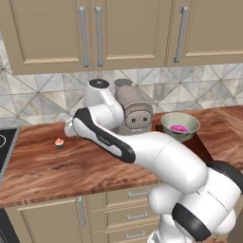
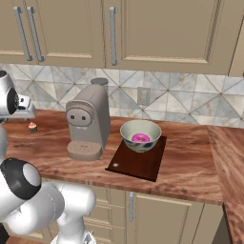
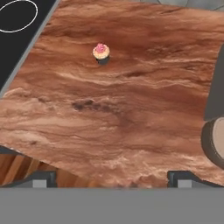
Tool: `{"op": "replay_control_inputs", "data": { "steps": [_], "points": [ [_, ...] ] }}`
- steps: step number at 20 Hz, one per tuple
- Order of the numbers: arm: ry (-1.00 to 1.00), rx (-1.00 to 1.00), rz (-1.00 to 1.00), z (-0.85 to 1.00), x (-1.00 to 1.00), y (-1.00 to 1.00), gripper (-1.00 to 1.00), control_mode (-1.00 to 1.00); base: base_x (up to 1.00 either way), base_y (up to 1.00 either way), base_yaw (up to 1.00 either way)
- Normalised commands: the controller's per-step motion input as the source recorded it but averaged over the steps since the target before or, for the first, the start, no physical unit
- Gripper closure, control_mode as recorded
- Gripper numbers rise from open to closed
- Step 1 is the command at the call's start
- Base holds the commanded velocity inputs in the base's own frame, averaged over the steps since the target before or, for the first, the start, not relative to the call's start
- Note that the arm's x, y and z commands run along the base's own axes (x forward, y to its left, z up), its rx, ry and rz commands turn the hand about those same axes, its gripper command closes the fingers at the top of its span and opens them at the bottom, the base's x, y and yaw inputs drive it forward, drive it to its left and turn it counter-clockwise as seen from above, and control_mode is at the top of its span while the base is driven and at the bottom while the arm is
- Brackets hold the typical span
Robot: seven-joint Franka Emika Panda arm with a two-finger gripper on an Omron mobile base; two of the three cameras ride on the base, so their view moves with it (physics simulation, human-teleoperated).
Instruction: Place the bowl with donut and the cupcake onto the tray.
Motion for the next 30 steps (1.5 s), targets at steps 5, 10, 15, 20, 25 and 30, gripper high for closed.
{"op": "replay_control_inputs", "data": {
  "steps": [5,10,15,20,25,30],
  "points": [
    [-0.06,0.0,0.04,-0.39,0.27,0.17,-1.0,-1.0,0.0,0.0,0.0],
    [-0.02,0.0,0.03,-0.22,0.3,0.16,-1.0,-1.0,0.0,0.0,0.0],
    [0.0,0.0,0.04,-0.2,0.26,0.12,-1.0,-1.0,0.0,0.0,0.0],
    [0.0,0.0,0.04,-0.22,0.25,0.11,-1.0,-1.0,0.0,0.0,0.0],
    [0.0,0.0,0.03,-0.18,0.27,0.16,-1.0,-1.0,0.0,0.0,0.0],
    [0.0,0.0,0.03,-0.18,0.26,0.18,-1.0,-1.0,0.0,0.0,0.0]
  ]
}}
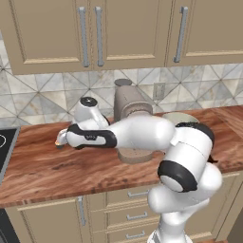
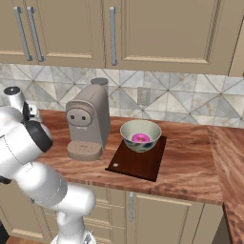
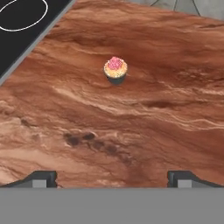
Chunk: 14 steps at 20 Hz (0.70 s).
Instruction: Place the bowl with donut and the cupcake onto the tray.
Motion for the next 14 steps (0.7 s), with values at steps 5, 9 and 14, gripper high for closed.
{"op": "replay_control_inputs", "data": {
  "steps": [5,9,14],
  "points": [
    [0.0,0.0,0.03,-0.2,0.18,0.18,-1.0,-1.0,0.0,0.0,0.0],
    [0.0,0.0,0.0,-0.07,0.26,0.11,-1.0,-1.0,0.0,0.0,0.0],
    [0.0,0.0,0.0,-0.06,0.23,0.18,-1.0,-1.0,0.0,0.0,0.0]
  ]
}}
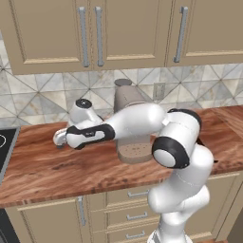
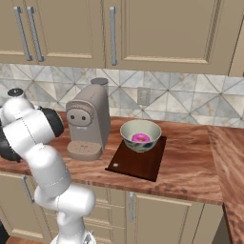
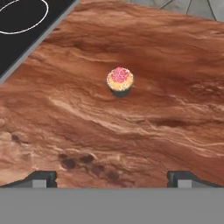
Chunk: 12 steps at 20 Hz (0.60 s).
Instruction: Place the bowl with donut and the cupcake onto the tray.
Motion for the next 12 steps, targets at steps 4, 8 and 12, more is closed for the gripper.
{"op": "replay_control_inputs", "data": {
  "steps": [4,8,12],
  "points": [
    [0.0,0.0,-0.06,-0.03,0.21,0.18,-1.0,-1.0,0.0,0.0,0.0],
    [0.0,0.0,-0.16,-0.03,0.16,0.13,-1.0,-1.0,0.0,0.0,0.0],
    [0.0,0.0,-0.11,-0.1,0.19,0.13,-1.0,-1.0,0.0,0.0,0.0]
  ]
}}
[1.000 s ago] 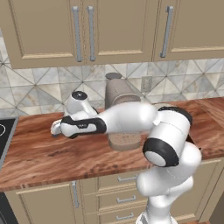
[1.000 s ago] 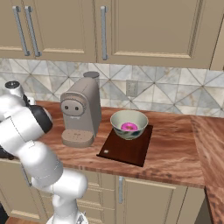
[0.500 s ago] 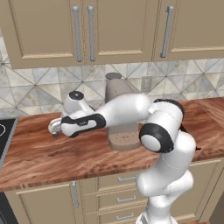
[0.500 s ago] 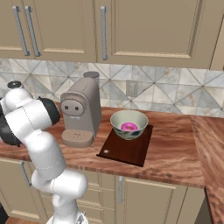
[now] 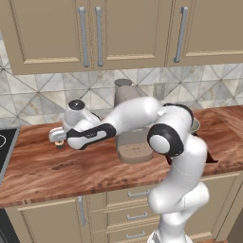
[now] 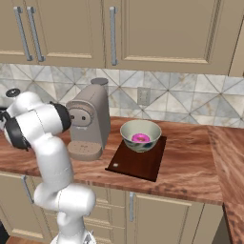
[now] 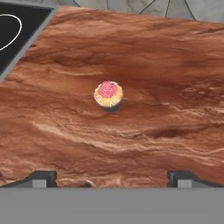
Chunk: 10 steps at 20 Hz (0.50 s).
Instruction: Place the bowl with donut and the cupcake onto the tray.
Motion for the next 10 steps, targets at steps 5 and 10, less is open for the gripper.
{"op": "replay_control_inputs", "data": {
  "steps": [5,10],
  "points": [
    [0.0,0.0,-0.01,-0.14,0.28,0.13,-1.0,-1.0,0.0,0.0,0.0],
    [0.0,0.0,0.0,-0.18,0.3,0.0,-1.0,-1.0,0.0,0.0,0.0]
  ]
}}
